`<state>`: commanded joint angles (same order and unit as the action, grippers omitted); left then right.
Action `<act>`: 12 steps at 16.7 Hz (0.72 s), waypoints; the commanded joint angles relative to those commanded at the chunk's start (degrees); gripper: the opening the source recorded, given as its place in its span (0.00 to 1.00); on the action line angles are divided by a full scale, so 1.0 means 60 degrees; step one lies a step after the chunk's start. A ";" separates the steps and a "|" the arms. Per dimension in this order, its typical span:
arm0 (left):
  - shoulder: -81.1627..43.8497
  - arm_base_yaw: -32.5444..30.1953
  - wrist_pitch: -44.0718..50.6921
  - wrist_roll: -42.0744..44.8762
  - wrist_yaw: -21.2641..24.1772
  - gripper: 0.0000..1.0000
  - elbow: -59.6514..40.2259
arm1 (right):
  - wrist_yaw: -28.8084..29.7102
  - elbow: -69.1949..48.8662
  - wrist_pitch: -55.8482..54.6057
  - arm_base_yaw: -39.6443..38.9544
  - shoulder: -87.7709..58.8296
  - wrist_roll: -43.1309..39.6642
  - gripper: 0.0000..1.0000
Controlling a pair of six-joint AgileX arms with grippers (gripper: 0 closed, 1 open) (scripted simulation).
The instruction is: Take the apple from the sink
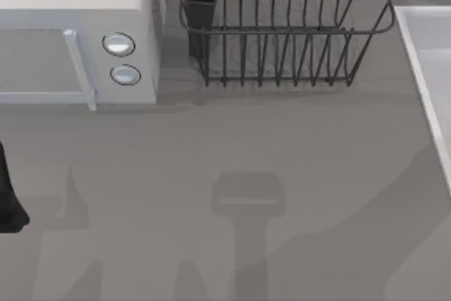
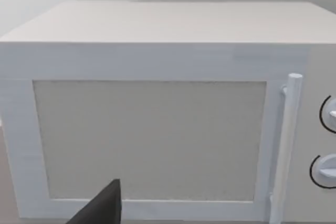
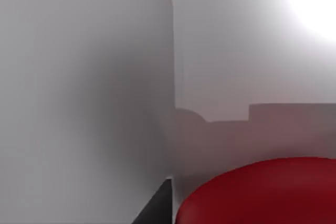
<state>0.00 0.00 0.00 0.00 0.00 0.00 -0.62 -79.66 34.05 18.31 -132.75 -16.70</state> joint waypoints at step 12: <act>0.0000 0.0000 0.0000 0.0000 0.0000 1.00 0.0000 | -0.0018 -0.4245 0.5920 0.0064 0.1332 -0.0081 0.00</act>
<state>0.00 0.00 0.00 0.00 0.00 0.00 -0.73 -105.13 69.57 18.69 -124.76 -17.19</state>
